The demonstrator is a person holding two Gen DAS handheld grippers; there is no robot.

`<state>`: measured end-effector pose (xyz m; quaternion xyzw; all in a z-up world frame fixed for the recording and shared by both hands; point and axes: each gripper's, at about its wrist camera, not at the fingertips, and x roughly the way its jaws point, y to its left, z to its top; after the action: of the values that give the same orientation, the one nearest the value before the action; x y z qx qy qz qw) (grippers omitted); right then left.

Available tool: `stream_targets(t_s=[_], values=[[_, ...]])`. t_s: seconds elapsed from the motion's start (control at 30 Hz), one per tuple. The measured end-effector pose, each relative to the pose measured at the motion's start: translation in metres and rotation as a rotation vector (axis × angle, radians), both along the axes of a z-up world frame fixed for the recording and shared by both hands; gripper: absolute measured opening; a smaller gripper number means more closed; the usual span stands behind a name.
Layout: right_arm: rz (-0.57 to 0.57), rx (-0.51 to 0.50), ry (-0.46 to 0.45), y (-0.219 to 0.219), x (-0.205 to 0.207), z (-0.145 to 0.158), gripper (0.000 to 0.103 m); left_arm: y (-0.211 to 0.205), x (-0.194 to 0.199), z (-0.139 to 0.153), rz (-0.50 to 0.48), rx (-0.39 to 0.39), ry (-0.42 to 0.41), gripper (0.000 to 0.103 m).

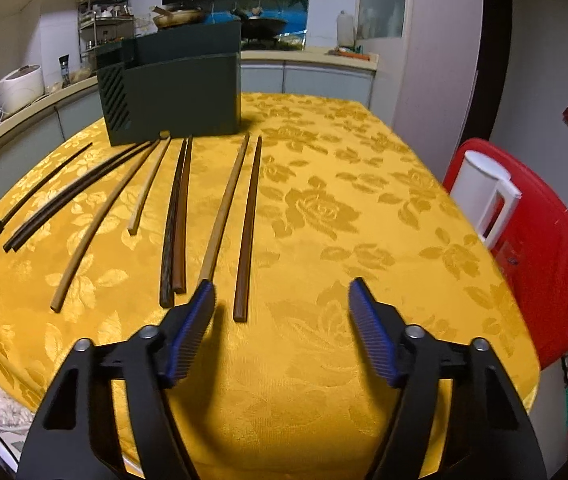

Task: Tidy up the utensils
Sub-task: 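Close the right tool on a brown chopstick while the left tool lifts its dark chopstick, then carry both chopsticks up to the green holder and insert them into its slots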

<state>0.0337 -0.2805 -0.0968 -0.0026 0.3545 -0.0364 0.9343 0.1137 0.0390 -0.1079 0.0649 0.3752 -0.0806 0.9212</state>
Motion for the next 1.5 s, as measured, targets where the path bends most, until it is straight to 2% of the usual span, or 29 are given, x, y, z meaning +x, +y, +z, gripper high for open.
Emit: stream_targets(t_s=[0.2, 0.37, 0.43, 0.5, 0.57, 0.77, 1.0, 1.13, 1.3, 1.5], values=[[0.026, -0.011, -0.016, 0.007, 0.002, -0.005, 0.047, 0.001, 0.000, 0.000, 0.001, 0.002, -0.004, 0.008], [0.005, 0.060, -0.036, 0.002, 0.005, -0.008, 0.047, -0.001, 0.001, 0.000, 0.007, 0.000, -0.009, 0.008], [-0.004, 0.058, -0.039, 0.003, 0.008, -0.008, 0.047, -0.002, 0.001, -0.001, 0.008, 0.005, -0.012, 0.008], [0.011, 0.050, -0.049, 0.008, 0.009, -0.008, 0.029, -0.003, 0.001, -0.001, 0.009, 0.009, -0.015, 0.008], [0.049, 0.038, -0.051, 0.015, 0.009, -0.008, 0.018, -0.003, 0.001, -0.001, 0.010, 0.012, -0.017, 0.008], [0.065, 0.060, -0.049, 0.018, 0.010, -0.008, 0.008, -0.006, -0.001, -0.001, -0.003, 0.035, -0.027, 0.007], [0.058, 0.082, -0.037, 0.013, 0.006, -0.002, 0.007, -0.010, -0.014, 0.014, -0.037, 0.030, -0.053, 0.007], [0.062, 0.055, -0.112, 0.012, -0.010, 0.022, 0.007, -0.011, -0.026, 0.029, -0.068, 0.021, -0.091, 0.007], [0.063, 0.067, -0.191, 0.005, -0.022, 0.049, 0.007, -0.009, -0.037, 0.051, -0.071, 0.002, -0.143, 0.007], [0.093, 0.070, -0.269, 0.005, -0.033, 0.081, 0.007, -0.010, -0.053, 0.088, -0.074, -0.019, -0.239, 0.007]])
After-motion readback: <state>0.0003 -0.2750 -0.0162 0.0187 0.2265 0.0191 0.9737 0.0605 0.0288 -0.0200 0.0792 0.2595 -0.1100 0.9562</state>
